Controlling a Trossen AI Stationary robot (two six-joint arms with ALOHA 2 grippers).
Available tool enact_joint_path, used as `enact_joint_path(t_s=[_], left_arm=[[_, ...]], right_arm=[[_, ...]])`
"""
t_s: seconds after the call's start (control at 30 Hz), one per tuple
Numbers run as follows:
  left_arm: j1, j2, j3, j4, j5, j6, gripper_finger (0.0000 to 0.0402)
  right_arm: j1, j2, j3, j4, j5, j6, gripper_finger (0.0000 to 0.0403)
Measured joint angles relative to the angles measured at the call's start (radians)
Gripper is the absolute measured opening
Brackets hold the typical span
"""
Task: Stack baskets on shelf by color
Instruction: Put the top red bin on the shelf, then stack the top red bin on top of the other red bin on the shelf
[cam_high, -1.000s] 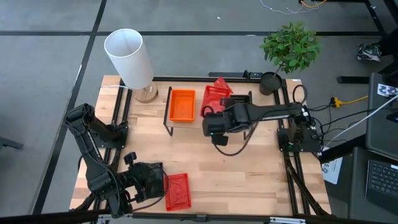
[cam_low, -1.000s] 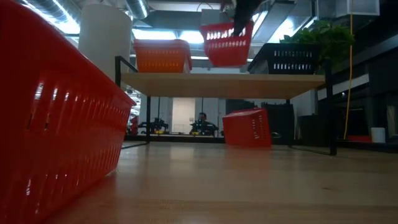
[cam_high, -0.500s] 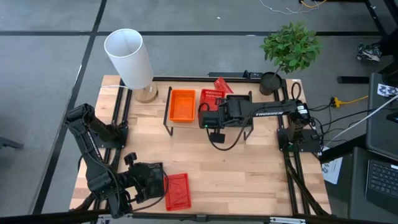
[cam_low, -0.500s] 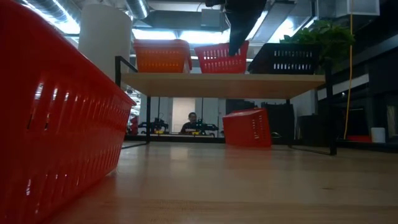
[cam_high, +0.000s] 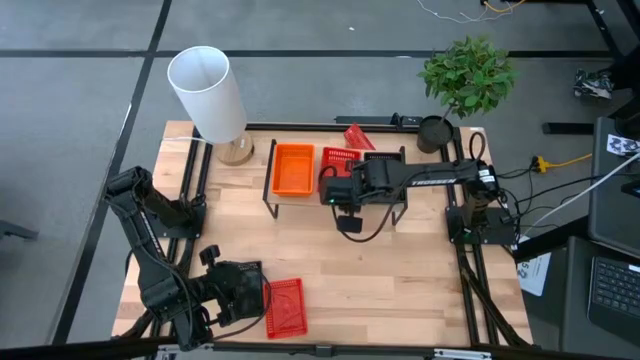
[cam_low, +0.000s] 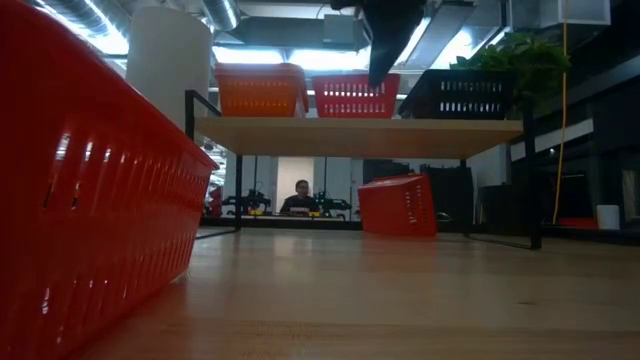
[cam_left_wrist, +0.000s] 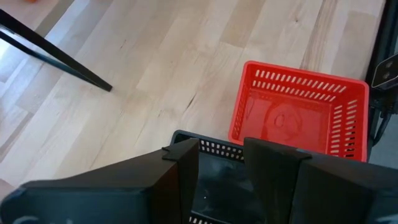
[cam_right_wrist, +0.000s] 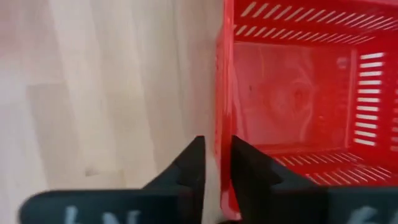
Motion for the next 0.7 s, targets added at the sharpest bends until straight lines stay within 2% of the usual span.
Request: enact_joint_path(t_s=[0.23,0.5,0.57,0.7], left_arm=[[0.001,0.000,0.000,0.000,0.000,0.000,0.0119],[0.001,0.000,0.000,-0.001,0.000,0.000,0.0119],[0.001,0.000,0.000,-0.001,0.000,0.000,0.0119],[0.001,0.000,0.000,-0.002,0.000,0.000,0.0119]], right_arm=[[0.000,-0.001,0.087,-0.028,0.000,0.000,0.0122],[0.000,-0.002,0.372,-0.194,0.012,0.056,0.0133],[0.000,-0.002,0.448,-0.223,0.058,0.054,0.0133],[-0.003,-0.086,0.396,-0.178,0.234,-0.001,0.0133]])
